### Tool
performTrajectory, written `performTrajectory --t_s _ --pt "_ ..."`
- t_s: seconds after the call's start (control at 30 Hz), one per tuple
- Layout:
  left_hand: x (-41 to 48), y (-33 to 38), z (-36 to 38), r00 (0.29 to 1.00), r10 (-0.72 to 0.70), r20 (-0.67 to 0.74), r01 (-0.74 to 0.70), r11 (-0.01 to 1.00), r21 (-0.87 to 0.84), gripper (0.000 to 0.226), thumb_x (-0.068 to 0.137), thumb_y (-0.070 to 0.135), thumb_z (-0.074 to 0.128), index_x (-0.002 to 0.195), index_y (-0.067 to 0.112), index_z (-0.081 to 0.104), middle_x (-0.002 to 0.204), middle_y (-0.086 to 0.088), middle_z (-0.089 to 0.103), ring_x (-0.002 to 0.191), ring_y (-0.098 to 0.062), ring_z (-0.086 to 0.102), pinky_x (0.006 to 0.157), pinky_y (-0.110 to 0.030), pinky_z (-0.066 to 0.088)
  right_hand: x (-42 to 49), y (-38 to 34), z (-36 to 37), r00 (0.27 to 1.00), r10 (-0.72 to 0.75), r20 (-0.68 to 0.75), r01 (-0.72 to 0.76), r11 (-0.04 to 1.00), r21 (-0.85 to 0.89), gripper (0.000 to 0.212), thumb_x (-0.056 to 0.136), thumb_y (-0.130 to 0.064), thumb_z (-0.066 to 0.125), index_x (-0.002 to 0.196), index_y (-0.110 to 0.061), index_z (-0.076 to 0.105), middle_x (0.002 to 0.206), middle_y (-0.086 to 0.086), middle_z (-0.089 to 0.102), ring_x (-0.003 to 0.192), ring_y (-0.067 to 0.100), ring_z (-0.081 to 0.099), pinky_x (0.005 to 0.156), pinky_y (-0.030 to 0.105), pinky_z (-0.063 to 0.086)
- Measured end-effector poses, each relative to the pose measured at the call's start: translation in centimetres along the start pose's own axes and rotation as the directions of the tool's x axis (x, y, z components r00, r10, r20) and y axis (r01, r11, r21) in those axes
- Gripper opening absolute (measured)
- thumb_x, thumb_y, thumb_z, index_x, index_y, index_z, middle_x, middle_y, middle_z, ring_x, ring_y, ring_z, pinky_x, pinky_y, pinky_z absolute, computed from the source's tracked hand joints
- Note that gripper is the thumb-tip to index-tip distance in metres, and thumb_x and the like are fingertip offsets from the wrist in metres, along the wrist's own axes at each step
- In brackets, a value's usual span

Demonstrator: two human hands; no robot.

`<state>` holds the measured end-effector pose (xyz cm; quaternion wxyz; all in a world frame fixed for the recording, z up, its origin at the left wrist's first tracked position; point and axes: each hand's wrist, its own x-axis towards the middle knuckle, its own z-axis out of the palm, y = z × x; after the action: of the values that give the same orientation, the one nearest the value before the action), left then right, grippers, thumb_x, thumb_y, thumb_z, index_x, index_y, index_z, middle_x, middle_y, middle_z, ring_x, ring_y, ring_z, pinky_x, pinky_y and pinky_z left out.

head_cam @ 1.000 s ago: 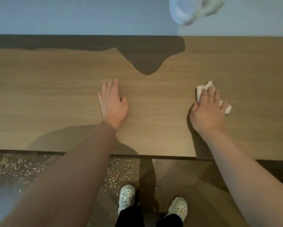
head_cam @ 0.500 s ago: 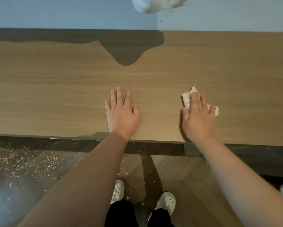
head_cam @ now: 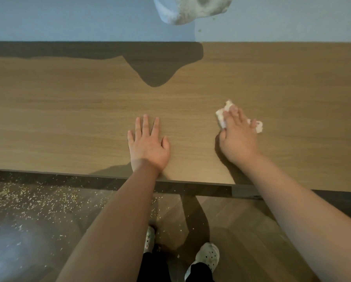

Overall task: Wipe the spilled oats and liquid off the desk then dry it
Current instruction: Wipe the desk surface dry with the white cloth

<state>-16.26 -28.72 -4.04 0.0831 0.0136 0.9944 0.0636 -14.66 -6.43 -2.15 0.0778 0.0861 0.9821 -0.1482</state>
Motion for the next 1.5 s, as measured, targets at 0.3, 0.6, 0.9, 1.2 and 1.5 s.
performTrajectory --t_s 0.3,0.6,0.9,1.2,1.5 --pt "0.1 -0.1 0.1 1.0 -0.006 0.002 0.006 1.0 0.004 0.063 0.099 0.043 0.025 0.156 0.027 0.005 0.164 -0.002 -0.007 0.15 -0.021 -0.011 0.122 -0.046 -0.001 2.6 -0.5 0.5 0.975 -0.221 -0.004 0.22 0.973 -0.064 0.047 0.1 -0.023 0.035 0.146 -0.019 0.038 0.162 0.002 0.02 0.151 0.025 0.007 0.118 0.054 -0.002" --pt "0.2 -0.3 0.2 1.0 0.0 -0.007 0.0 1.0 -0.027 0.063 0.099 0.044 0.026 0.156 0.027 0.007 0.164 -0.002 -0.005 0.15 -0.021 -0.01 0.122 -0.046 -0.001 -3.0 -3.0 2.8 0.915 -0.402 0.047 0.404 0.911 -0.083 0.056 0.096 -0.03 0.024 0.152 -0.023 0.028 0.162 0.0 0.018 0.15 0.027 0.01 0.12 0.057 0.01" --pt "0.0 -0.3 0.2 1.0 0.003 -0.018 -0.004 1.0 -0.029 0.063 0.099 0.044 0.026 0.157 0.026 0.008 0.164 -0.002 -0.004 0.151 -0.022 -0.009 0.122 -0.047 0.001 2.8 0.5 0.2 0.979 0.182 -0.089 -0.182 0.983 0.016 0.054 0.1 -0.022 0.036 0.153 -0.021 0.025 0.164 -0.001 0.01 0.151 0.025 0.003 0.118 0.059 0.004" --pt "-0.1 -0.3 -0.1 1.0 0.006 -0.016 -0.007 0.999 -0.045 0.063 0.099 0.042 0.033 0.156 0.026 0.011 0.164 -0.002 -0.001 0.151 -0.021 -0.007 0.122 -0.047 0.001 2.2 3.4 -0.5 0.992 -0.12 0.046 0.124 0.986 -0.112 0.057 0.098 -0.027 0.033 0.155 -0.021 0.022 0.164 0.0 0.011 0.15 0.03 0.006 0.117 0.062 0.009" --pt "0.0 -0.2 -0.2 1.0 -0.023 -0.002 0.022 0.997 -0.075 0.064 0.098 0.042 0.036 0.156 0.028 0.012 0.164 0.0 0.0 0.151 -0.019 -0.007 0.122 -0.044 -0.001 2.0 -4.3 2.3 0.929 -0.361 0.079 0.366 0.929 -0.059 0.061 0.096 -0.017 0.034 0.155 -0.017 0.018 0.164 0.001 0.009 0.151 0.025 -0.002 0.117 0.056 -0.004"
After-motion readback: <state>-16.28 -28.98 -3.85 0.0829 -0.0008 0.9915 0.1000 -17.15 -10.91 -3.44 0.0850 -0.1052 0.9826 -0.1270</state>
